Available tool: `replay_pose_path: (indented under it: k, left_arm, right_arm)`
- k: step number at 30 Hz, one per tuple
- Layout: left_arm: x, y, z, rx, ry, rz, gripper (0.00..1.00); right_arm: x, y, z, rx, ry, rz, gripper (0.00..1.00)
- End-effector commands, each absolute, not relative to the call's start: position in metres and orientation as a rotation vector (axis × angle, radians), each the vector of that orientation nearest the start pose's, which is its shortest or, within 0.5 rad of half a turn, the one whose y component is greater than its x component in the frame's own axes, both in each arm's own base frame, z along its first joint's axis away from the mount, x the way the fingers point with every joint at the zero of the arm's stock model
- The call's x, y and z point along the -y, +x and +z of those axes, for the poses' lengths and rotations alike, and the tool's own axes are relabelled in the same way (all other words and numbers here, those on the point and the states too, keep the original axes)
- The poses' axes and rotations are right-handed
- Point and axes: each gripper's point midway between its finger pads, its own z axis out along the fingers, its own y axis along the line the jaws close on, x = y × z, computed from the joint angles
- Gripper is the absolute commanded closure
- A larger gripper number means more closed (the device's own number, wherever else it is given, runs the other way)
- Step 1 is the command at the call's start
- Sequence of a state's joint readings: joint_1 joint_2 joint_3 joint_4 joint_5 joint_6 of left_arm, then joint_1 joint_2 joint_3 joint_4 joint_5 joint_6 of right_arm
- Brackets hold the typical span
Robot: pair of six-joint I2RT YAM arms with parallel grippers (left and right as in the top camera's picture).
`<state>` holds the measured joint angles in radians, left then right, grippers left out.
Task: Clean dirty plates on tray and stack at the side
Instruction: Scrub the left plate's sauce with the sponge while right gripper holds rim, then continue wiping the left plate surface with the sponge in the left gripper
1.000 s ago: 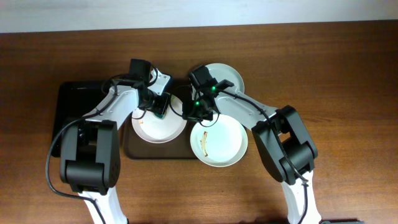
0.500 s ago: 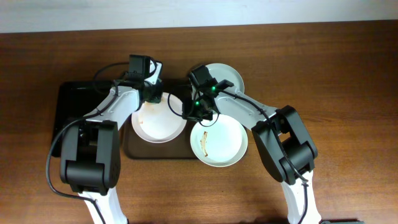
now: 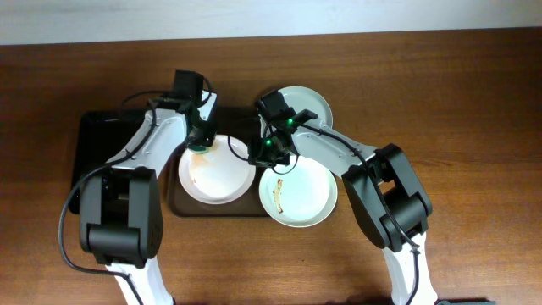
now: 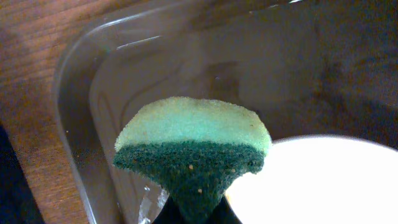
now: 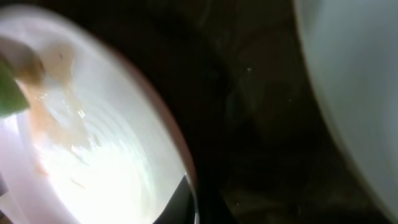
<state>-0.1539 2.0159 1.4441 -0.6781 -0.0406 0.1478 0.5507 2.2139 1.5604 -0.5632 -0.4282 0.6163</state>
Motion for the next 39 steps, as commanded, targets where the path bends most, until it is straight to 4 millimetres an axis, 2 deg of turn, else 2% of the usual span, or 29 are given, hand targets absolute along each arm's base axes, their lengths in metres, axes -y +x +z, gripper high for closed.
replay_pose_path:
  k: [1,2,4,8,10,18,22,24,26,32,34,36,39]
  left_arm:
    - [0.080,0.449,0.088,-2.682,0.551,-0.059,1.00]
    - [0.088,0.435,0.091,-2.704,0.609,-0.129,1.00]
    - [0.086,0.425,0.086,-2.750,0.617,-0.139,1.00]
    - [0.088,0.404,0.068,-2.803,0.698,-0.183,1.00]
    - [0.087,0.397,0.053,-2.820,0.724,-0.184,1.00]
    - [0.089,0.409,-0.014,-2.853,0.741,-0.190,1.00]
    - [0.088,0.413,-0.036,-2.865,0.743,-0.183,1.00]
    - [0.075,0.413,-0.041,-2.903,0.680,-0.103,1.00]
    - [0.052,0.413,-0.043,-2.964,0.507,0.035,1.00]
    - [0.033,0.388,-0.046,-3.105,0.236,0.032,1.00]
    - [0.035,0.380,-0.044,-3.144,0.181,-0.020,1.00]
    - [0.049,0.377,-0.041,-3.159,0.179,-0.155,1.00]
    - [0.064,0.382,-0.033,-3.128,0.251,-0.292,1.00]
  right_arm:
    - [-0.310,0.377,-0.008,-3.000,0.015,0.785,0.96]
    - [-0.310,0.377,-0.008,-3.000,0.015,0.785,0.96]
    - [-0.310,0.377,-0.008,-3.000,0.015,0.785,0.96]
    - [-0.310,0.377,-0.008,-2.999,0.008,0.785,0.96]
    - [-0.310,0.377,-0.008,-2.999,0.003,0.789,0.96]
    - [-0.311,0.376,-0.007,-3.001,0.001,0.794,0.96]
    - [-0.310,0.375,-0.008,-3.003,-0.008,0.792,0.96]
    - [-0.310,0.375,-0.008,-3.002,-0.008,0.791,0.96]
    - [-0.310,0.375,-0.008,-3.003,-0.008,0.791,0.96]
    - [-0.310,0.375,-0.008,-3.002,-0.009,0.791,0.96]
    - [-0.310,0.375,-0.008,-3.002,-0.009,0.791,0.96]
    - [-0.310,0.375,-0.008,-3.001,-0.013,0.790,0.96]
    - [-0.310,0.375,-0.008,-3.002,-0.013,0.791,0.96]
